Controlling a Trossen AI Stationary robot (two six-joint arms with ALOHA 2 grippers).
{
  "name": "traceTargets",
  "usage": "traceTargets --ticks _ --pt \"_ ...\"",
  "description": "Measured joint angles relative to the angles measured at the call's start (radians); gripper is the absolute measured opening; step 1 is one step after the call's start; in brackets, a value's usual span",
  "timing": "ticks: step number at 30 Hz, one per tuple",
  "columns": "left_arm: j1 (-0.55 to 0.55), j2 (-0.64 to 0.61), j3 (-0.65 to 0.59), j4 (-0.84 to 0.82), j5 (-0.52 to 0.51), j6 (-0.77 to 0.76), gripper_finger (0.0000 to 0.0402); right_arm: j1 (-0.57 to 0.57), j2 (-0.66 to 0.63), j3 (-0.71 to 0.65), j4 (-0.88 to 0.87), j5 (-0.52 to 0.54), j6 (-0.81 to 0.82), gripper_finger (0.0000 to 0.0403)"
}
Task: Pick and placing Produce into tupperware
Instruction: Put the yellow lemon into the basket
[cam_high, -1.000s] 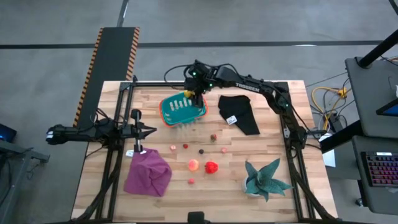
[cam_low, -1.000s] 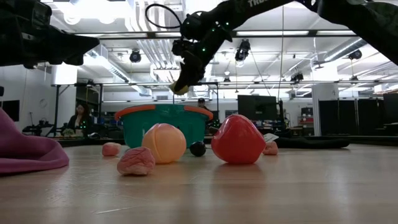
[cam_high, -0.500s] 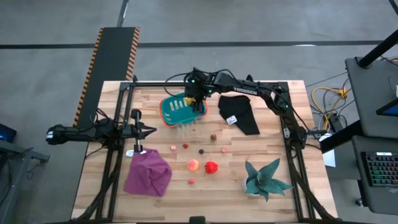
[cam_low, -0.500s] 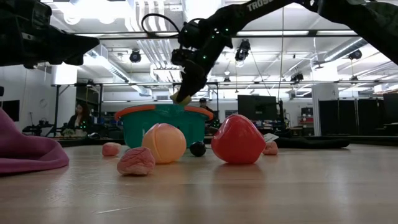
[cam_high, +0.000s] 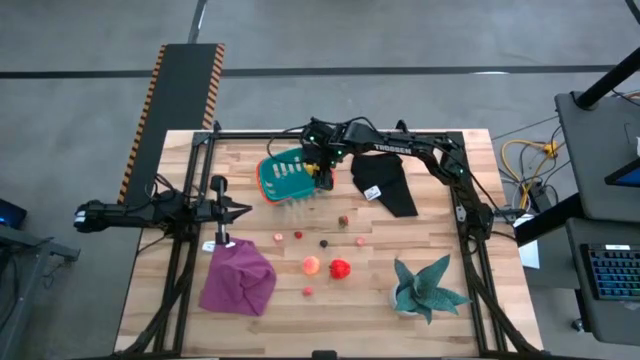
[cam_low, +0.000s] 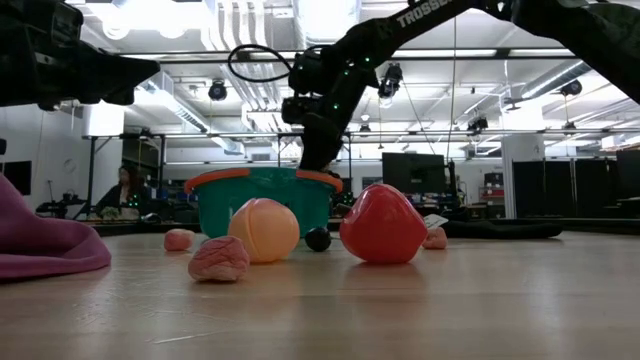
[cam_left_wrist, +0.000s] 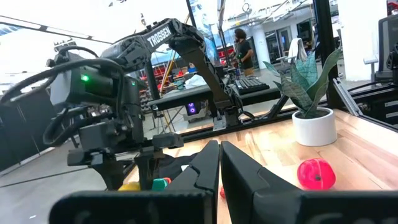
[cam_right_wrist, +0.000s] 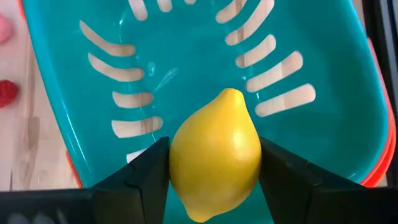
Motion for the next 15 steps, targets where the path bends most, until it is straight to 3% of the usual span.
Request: traceTargets --ticks 15 --pt "0.000 0.000 0.000 0.000 -0.023 0.000 0.0002 0.000 0.000 -0.007 0.000 0.000 0.021 0.0203"
